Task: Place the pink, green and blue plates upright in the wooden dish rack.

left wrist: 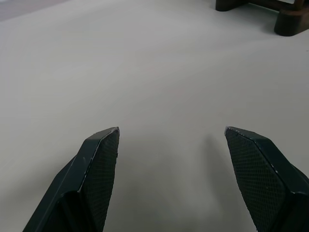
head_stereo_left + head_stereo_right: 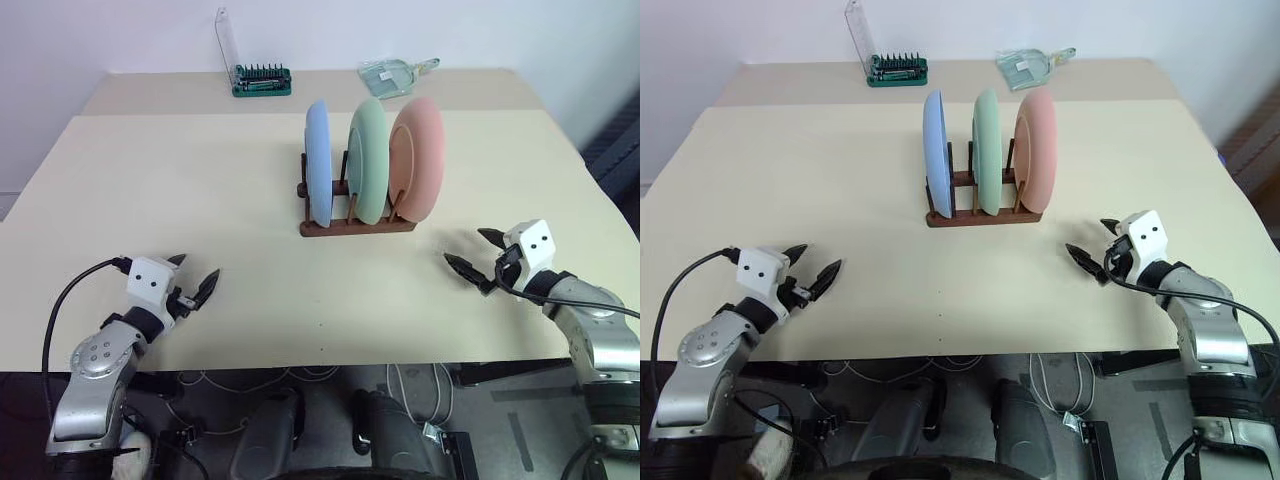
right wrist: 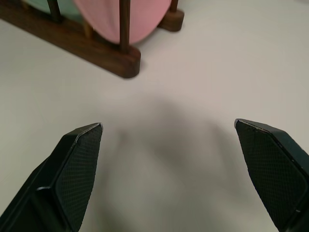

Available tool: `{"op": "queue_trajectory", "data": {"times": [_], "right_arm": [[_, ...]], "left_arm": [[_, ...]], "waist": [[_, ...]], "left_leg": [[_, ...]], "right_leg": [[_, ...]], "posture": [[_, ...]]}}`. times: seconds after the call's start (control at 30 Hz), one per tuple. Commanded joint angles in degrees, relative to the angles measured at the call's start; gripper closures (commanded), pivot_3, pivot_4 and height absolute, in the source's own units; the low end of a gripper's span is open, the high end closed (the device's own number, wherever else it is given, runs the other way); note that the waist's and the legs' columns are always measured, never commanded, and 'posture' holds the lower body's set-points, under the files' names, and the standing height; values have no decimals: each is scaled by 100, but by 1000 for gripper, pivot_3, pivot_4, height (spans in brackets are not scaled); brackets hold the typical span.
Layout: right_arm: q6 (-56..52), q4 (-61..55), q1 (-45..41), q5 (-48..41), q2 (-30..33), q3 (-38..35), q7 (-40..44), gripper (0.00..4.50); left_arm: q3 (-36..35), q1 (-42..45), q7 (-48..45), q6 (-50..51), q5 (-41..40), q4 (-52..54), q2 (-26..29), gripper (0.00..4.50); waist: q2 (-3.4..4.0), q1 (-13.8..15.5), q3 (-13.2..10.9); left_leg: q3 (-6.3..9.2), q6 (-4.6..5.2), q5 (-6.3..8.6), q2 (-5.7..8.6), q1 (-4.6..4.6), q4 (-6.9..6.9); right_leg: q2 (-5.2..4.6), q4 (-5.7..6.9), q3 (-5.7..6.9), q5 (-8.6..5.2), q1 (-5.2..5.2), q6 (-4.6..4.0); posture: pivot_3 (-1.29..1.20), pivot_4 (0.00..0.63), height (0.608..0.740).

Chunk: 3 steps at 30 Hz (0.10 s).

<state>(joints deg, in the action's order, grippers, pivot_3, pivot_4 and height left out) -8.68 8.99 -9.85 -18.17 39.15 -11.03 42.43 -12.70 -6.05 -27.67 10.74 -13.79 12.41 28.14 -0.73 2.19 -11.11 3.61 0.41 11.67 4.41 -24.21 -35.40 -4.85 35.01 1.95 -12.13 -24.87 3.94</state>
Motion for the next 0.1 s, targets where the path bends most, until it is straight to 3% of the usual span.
{"op": "queue_trajectory", "data": {"times": [0.03,0.1], "right_arm": [[269,104,-63,39,-18,-112,71,28],[313,196,-114,34,-18,-116,96,28]], "left_arm": [[-60,92,-14,-111,-16,49,3,912],[-41,125,-7,-103,-15,53,-5,912]], "waist": [[0,0,0],[0,-1,0]], "left_leg": [[0,0,0,0,0,-2],[0,0,0,0,0,-3]], "right_leg": [[0,1,0,0,0,1],[1,1,0,1,1,1]], "posture": [[0,150,735],[0,150,735]]}}
